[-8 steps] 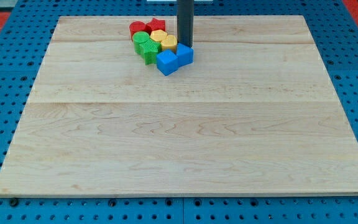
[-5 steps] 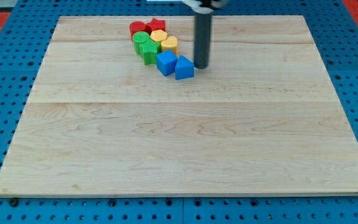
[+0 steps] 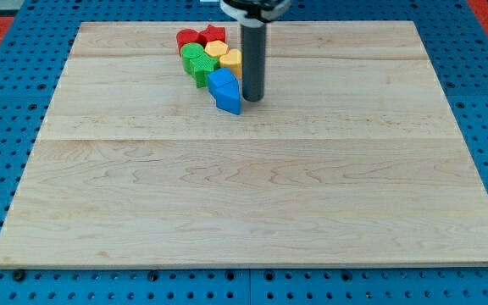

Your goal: Adjust the triangle at the right side of the blue cube

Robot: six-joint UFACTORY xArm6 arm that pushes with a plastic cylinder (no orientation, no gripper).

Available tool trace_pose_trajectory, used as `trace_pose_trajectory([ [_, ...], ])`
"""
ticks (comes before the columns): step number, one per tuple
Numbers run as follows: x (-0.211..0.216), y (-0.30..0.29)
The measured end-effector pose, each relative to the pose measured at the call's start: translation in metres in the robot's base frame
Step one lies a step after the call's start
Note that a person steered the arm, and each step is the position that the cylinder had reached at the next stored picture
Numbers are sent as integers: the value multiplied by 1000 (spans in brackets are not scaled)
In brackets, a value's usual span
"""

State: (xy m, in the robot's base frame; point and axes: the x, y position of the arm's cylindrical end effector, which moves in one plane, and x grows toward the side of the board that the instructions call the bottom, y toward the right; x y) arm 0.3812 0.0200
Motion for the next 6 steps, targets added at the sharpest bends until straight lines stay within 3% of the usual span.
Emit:
trace_pose_trajectory([
  [2, 29, -34],
  [3, -12, -47],
  [5, -25, -28],
  [6, 6, -22],
])
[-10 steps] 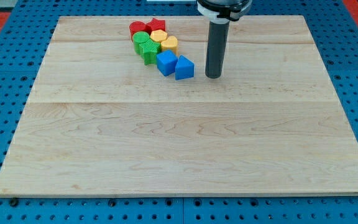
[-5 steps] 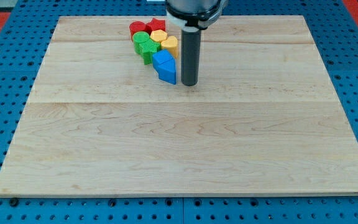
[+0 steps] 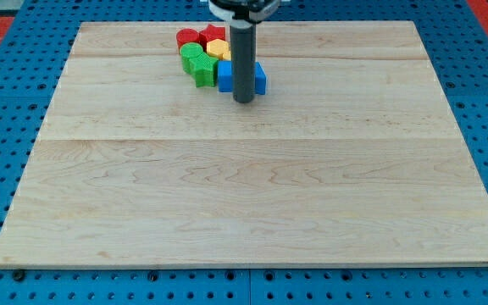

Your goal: Adjust the triangle at the right side of the blue cube

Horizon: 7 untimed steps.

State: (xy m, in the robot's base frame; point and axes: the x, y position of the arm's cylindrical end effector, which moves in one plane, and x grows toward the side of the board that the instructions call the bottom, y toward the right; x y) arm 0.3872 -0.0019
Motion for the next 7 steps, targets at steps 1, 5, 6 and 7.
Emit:
trace_pose_trajectory([
  [1, 4, 65],
  [5, -53, 33],
  [6, -52, 24],
  [7, -57, 21],
])
